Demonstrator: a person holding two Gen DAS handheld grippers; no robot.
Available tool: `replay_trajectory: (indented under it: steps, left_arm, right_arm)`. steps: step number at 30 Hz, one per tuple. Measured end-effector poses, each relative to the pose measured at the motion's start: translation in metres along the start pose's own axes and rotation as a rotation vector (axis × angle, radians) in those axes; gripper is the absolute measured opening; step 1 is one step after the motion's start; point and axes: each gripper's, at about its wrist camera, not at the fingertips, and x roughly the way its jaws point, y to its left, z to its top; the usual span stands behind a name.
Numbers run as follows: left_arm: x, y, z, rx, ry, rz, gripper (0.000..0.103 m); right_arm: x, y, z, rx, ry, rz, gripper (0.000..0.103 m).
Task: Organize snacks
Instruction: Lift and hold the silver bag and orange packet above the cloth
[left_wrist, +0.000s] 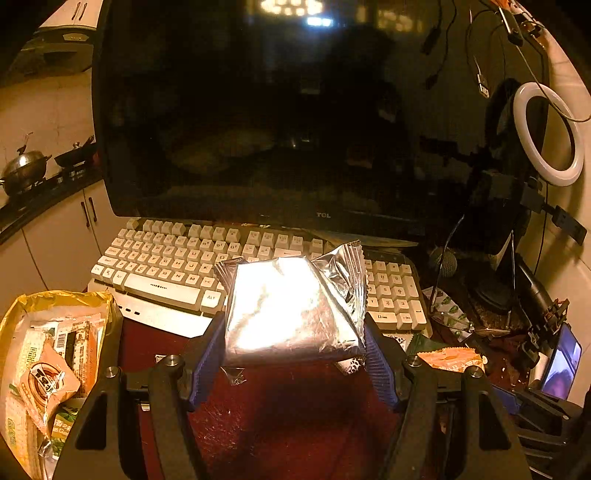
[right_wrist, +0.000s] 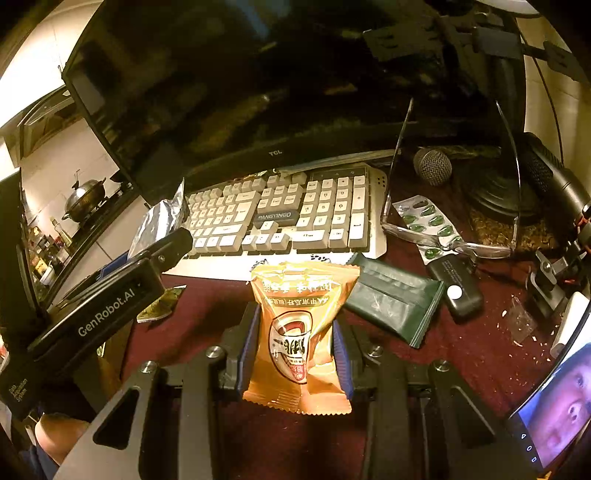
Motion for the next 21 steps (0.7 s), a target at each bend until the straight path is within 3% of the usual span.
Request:
replay_trajectory:
  steps: [21]
  left_arm:
    - [-0.0060, 0.0002, 0.0021, 0.002, -0.038, 0.006, 0.073]
  right_arm:
    - [-0.0024, 0.0028, 0.0009, -0.012, -0.017, 0.010, 0.036]
